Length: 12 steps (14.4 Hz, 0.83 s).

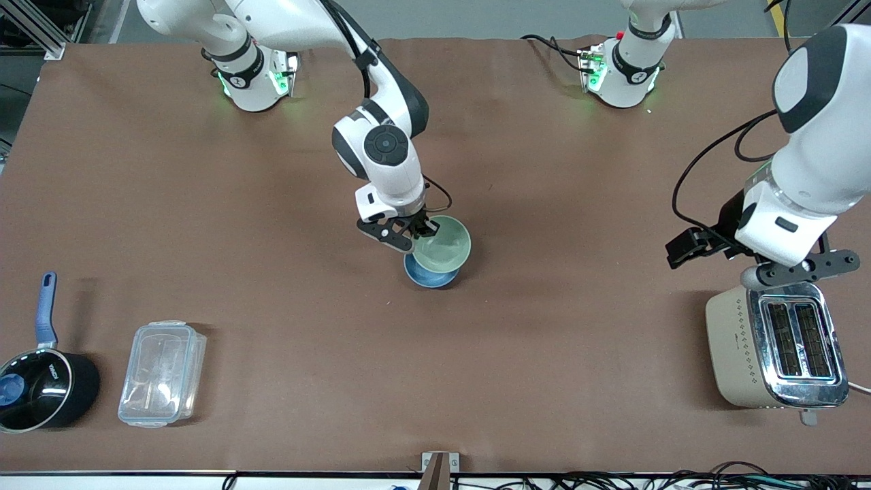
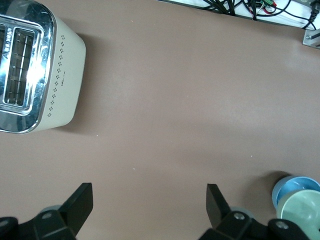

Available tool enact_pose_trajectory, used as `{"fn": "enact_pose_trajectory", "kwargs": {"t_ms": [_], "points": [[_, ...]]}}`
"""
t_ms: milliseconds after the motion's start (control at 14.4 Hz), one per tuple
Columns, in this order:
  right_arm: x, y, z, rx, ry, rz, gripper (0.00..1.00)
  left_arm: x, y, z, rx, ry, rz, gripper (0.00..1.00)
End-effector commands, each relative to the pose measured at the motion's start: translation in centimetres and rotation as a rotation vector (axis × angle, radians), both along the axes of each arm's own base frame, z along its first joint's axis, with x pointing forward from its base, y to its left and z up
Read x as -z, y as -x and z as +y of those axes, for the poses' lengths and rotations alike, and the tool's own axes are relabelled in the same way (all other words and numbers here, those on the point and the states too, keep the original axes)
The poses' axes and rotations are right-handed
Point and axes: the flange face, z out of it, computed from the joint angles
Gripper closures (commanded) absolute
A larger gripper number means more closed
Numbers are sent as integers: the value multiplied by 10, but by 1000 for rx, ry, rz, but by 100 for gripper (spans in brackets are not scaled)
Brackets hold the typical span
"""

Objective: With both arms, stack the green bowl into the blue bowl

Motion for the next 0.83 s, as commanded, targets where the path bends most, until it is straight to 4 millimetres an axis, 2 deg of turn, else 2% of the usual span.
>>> {"fn": "enact_pose_trajectory", "kwargs": {"t_ms": [0,208,346,485,623,762], "points": [[15,-10,5,14,5,-24,99,-16,12,13,37,-39,-2,0],[18,-10,3,14,11,-28,98,-27,20,31,170,-62,15,0],[21,-9,1,11,17,-23,98,-49,35,31,189,-68,0,0],[20,-14,-4,20,17,-25,98,-54,45,30,200,-80,36,0],[18,-29,-18,43,13,-30,98,-65,56,29,203,-79,27,0],[18,-28,-17,39,15,-30,98,-73,68,33,197,-89,27,0]]}}
